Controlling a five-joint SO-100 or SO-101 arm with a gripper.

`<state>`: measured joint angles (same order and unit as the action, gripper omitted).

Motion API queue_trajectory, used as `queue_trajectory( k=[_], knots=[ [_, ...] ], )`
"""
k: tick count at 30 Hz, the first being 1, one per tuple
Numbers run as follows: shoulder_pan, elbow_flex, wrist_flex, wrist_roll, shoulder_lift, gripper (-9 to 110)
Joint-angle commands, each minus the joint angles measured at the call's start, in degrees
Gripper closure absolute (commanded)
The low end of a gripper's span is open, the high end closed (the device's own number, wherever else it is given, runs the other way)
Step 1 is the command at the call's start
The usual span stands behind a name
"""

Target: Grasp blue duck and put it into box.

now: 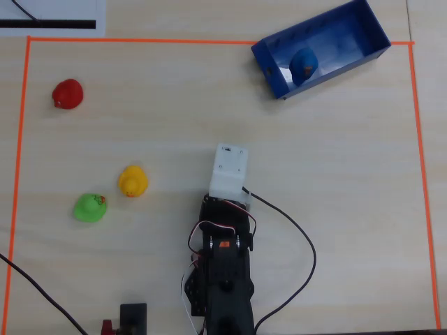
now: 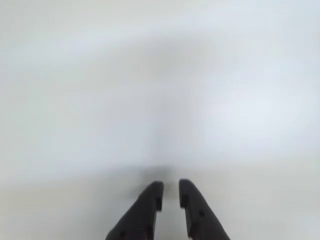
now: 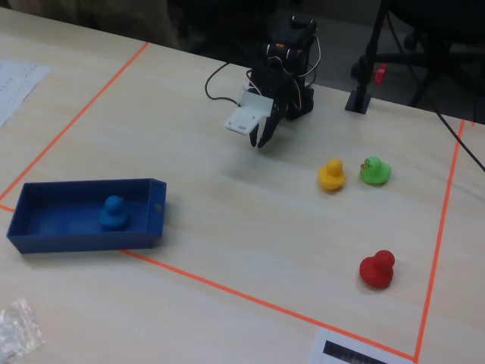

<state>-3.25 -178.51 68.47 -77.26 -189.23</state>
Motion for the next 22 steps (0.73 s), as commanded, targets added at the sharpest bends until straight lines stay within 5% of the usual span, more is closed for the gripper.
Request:
queue_trajectory(
  k=[1, 22],
  knots=[
    [0.5, 0.3, 7.0, -2.2, -0.4, 101],
    [1.4, 0.3, 7.1, -1.3, -0.4, 97]
  ],
)
